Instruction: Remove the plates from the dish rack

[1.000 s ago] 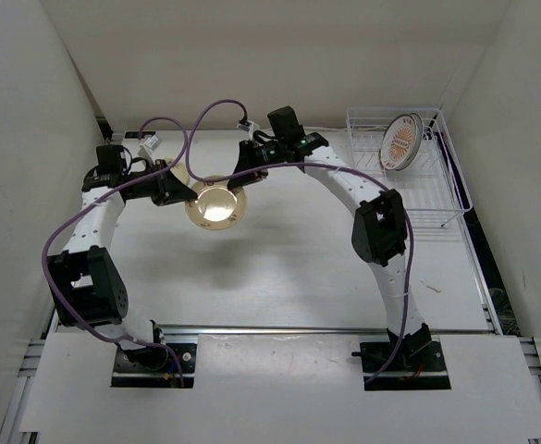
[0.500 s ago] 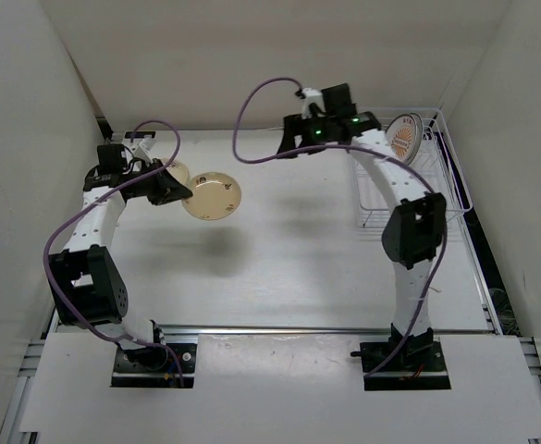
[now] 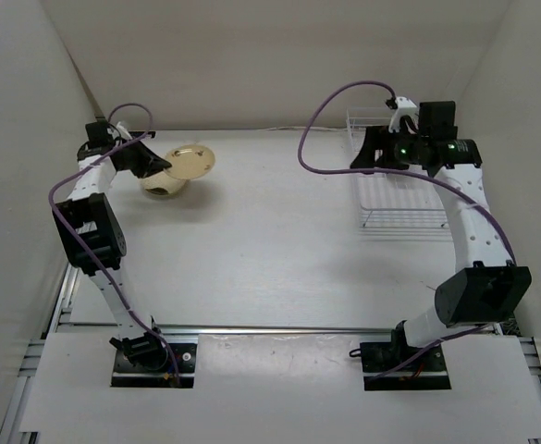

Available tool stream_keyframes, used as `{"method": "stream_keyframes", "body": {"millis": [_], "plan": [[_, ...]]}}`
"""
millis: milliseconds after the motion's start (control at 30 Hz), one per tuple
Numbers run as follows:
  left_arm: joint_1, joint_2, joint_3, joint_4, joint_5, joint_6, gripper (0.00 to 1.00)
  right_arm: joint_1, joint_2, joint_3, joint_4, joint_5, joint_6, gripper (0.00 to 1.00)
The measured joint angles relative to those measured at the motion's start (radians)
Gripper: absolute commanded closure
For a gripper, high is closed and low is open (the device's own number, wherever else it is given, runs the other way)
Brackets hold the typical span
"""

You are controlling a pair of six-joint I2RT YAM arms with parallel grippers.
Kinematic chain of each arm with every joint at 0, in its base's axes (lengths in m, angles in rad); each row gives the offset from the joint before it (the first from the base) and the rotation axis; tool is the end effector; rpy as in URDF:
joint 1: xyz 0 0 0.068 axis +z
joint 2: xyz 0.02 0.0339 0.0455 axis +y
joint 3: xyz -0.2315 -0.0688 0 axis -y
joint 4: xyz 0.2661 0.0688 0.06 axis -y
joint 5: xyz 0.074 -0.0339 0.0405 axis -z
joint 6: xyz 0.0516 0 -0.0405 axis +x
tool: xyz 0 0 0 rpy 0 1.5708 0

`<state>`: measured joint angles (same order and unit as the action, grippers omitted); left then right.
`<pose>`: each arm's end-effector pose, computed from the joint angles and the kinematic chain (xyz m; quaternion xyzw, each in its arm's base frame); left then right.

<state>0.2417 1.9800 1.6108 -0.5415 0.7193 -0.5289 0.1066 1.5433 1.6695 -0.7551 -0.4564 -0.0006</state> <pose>0.4461 0.0750 0.1967 -0.2271 0.8634 -0.3729 0.2526 0.3629 0.0617 0.3672 -0.1490 0.8613 0.2247 0.4307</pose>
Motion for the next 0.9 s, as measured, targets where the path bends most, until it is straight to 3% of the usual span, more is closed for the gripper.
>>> {"method": "stream_keyframes", "body": {"millis": [200,467,900], "plan": [[0.096,0.183,0.202,0.034,-0.010,-0.003,0.90,-0.113,-0.039,-0.097,-0.058,-0.014,-0.016,0.18],[0.136,0.354,0.244,0.042,-0.019,0.057,0.90,-0.146,-0.040,-0.137,-0.065,-0.017,-0.018,0.18],[0.163,0.386,0.269,0.040,-0.068,0.107,0.90,-0.146,-0.045,-0.179,-0.050,-0.022,-0.006,0.18]]}}
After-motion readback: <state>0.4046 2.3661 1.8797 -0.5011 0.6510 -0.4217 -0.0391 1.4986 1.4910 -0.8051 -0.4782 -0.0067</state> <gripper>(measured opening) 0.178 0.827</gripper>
